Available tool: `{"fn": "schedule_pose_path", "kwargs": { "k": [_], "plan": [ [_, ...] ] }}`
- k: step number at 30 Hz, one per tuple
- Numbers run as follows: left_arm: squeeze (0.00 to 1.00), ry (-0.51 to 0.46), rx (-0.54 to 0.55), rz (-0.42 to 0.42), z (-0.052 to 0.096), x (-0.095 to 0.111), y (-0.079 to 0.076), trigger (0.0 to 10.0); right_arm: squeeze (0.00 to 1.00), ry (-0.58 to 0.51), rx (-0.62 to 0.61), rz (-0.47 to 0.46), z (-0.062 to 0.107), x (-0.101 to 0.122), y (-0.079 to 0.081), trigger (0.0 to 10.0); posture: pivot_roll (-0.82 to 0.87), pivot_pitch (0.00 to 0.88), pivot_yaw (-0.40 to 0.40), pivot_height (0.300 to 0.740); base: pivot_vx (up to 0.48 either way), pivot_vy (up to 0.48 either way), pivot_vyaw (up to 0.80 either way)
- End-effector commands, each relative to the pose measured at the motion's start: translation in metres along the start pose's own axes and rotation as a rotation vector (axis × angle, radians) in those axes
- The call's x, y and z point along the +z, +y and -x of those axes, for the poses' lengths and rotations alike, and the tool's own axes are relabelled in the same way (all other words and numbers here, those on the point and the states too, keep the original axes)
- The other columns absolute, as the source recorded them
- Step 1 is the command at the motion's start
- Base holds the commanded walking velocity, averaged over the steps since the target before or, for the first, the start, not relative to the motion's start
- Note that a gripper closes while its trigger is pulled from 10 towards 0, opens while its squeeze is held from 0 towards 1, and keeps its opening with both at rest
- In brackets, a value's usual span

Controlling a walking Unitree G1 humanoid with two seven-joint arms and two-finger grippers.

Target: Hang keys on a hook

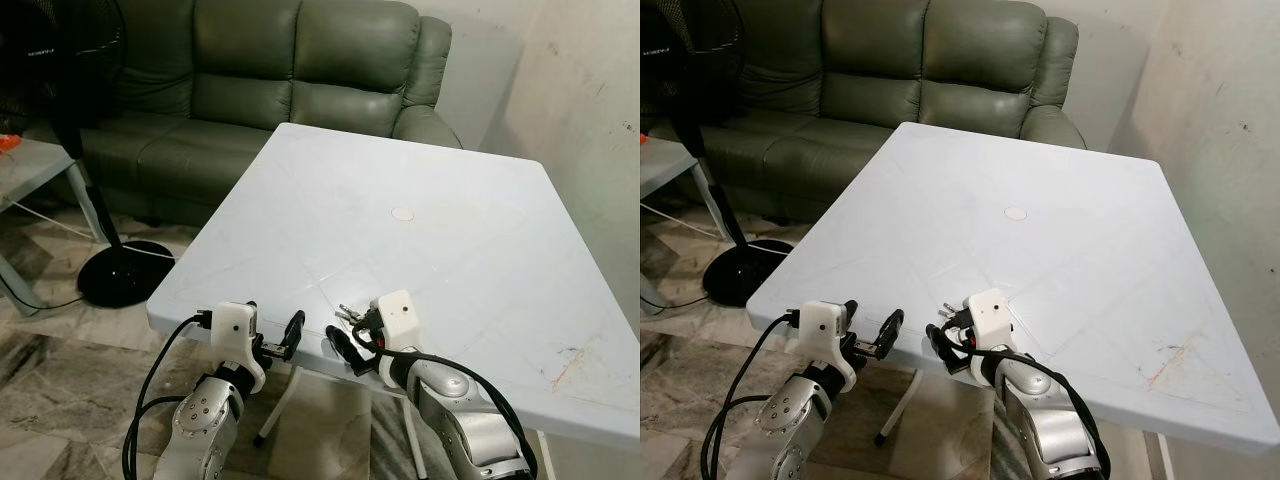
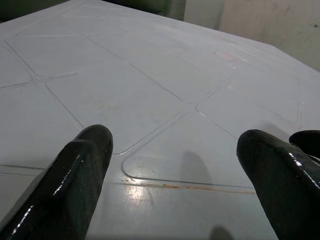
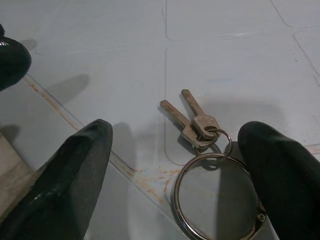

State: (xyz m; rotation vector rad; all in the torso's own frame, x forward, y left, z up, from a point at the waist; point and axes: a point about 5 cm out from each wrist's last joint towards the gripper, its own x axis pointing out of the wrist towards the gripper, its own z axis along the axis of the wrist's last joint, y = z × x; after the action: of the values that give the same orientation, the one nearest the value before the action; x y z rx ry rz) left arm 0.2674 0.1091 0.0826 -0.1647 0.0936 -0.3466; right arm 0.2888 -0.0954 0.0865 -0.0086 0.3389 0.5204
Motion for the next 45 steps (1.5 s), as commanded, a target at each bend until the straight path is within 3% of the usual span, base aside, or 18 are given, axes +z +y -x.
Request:
{"fn": "schedule_pose_path", "kwargs": {
  "k": [1,2,7,9,10,12,13,14,16,17,18,19,20,21,30,37,45],
  "plan": [
    [0.0,-0.004,0.005,-0.003,0.001,0.002,-0.002,10.0,0.0,-0.007,-0.01,0.015,0.001,0.003,0.0,4.1,0.06,0.042,-0.095,0.74,0.0,0.0,0.0],
    [0.0,-0.004,0.005,-0.004,0.001,0.002,-0.002,10.0,0.0,-0.009,-0.01,0.018,0.001,0.003,0.0,3.0,0.07,0.041,-0.099,0.74,0.0,0.0,0.0],
    [0.0,-0.002,0.009,-0.004,0.001,0.001,-0.001,10.0,0.0,-0.01,-0.008,0.021,0.001,0.003,0.001,2.3,0.07,0.038,-0.103,0.74,0.0,0.0,0.0],
    [0.0,-0.005,0.012,-0.004,0.001,0.002,-0.001,10.0,0.0,-0.014,-0.007,0.026,0.0,0.004,0.002,3.6,0.07,0.034,-0.105,0.74,0.0,0.0,0.0],
    [0.0,-0.006,0.013,-0.005,0.001,0.002,-0.001,10.0,0.0,-0.015,-0.007,0.032,0.0,0.005,0.002,3.6,0.07,0.034,-0.105,0.74,0.0,0.0,0.0],
    [0.0,-0.007,0.014,-0.004,0.001,0.002,-0.001,10.0,0.0,-0.013,-0.006,0.033,-0.001,0.005,0.002,4.5,0.07,0.031,-0.106,0.74,0.0,0.0,0.0],
    [0.0,-0.007,0.015,-0.005,0.001,0.002,-0.002,10.0,0.0,-0.012,-0.009,0.033,-0.002,0.005,0.002,5.7,0.08,0.029,-0.108,0.74,0.0,0.0,0.0],
    [0.0,-0.008,0.016,-0.005,0.001,0.002,-0.001,10.0,0.0,-0.014,-0.01,0.033,-0.002,0.006,0.002,6.0,0.08,0.029,-0.108,0.74,0.0,0.0,0.0],
    [0.0,-0.009,0.017,-0.005,0.001,0.002,-0.001,10.0,0.0,-0.017,-0.014,0.035,-0.003,0.007,0.002,8.3,0.08,0.026,-0.109,0.74,0.0,0.0,0.0],
    [0.0,-0.009,0.018,-0.005,0.001,0.002,-0.001,10.0,0.0,-0.018,-0.016,0.037,-0.004,0.007,0.003,8.3,0.08,0.026,-0.109,0.74,0.0,0.0,0.0],
    [0.0,-0.009,0.018,-0.005,0.001,0.002,-0.001,10.0,0.0,-0.018,-0.015,0.037,-0.004,0.007,0.003,10.0,0.08,0.026,-0.109,0.74,0.0,0.0,0.0],
    [0.0,-0.009,0.019,-0.007,0.001,0.002,-0.001,10.0,0.0,-0.031,-0.006,0.034,-0.004,0.009,0.005,8.5,0.08,0.023,-0.111,0.74,0.0,0.0,0.0],
    [0.0,-0.01,0.019,-0.007,0.001,0.003,-0.001,10.0,0.0,-0.035,-0.003,0.035,-0.004,0.009,0.006,9.7,0.08,0.023,-0.111,0.74,0.0,0.0,0.0],
    [0.0,-0.01,0.019,-0.007,0.001,0.003,-0.001,10.0,0.0,-0.036,-0.004,0.038,-0.004,0.009,0.006,10.0,0.08,0.023,-0.111,0.74,0.0,0.0,0.0],
    [0.0,-0.013,0.022,-0.005,0.0,0.004,-0.001,10.0,0.0,-0.035,-0.019,0.058,-0.008,0.011,0.009,10.0,0.08,0.023,-0.111,0.74,0.0,0.0,0.0],
    [0.0,-0.013,0.026,-0.004,-0.001,0.004,0.0,10.0,0.0,0.027,-0.113,0.121,-0.016,0.007,0.006,10.0,0.08,0.022,-0.114,0.74,0.0,0.0,0.0],
    [0.0,-0.014,0.032,-0.001,-0.002,0.004,-0.001,10.0,0.0,0.039,-0.119,0.099,-0.018,0.005,0.006,10.0,0.08,0.033,-0.119,0.74,0.0,0.0,0.0]
  ]
}}
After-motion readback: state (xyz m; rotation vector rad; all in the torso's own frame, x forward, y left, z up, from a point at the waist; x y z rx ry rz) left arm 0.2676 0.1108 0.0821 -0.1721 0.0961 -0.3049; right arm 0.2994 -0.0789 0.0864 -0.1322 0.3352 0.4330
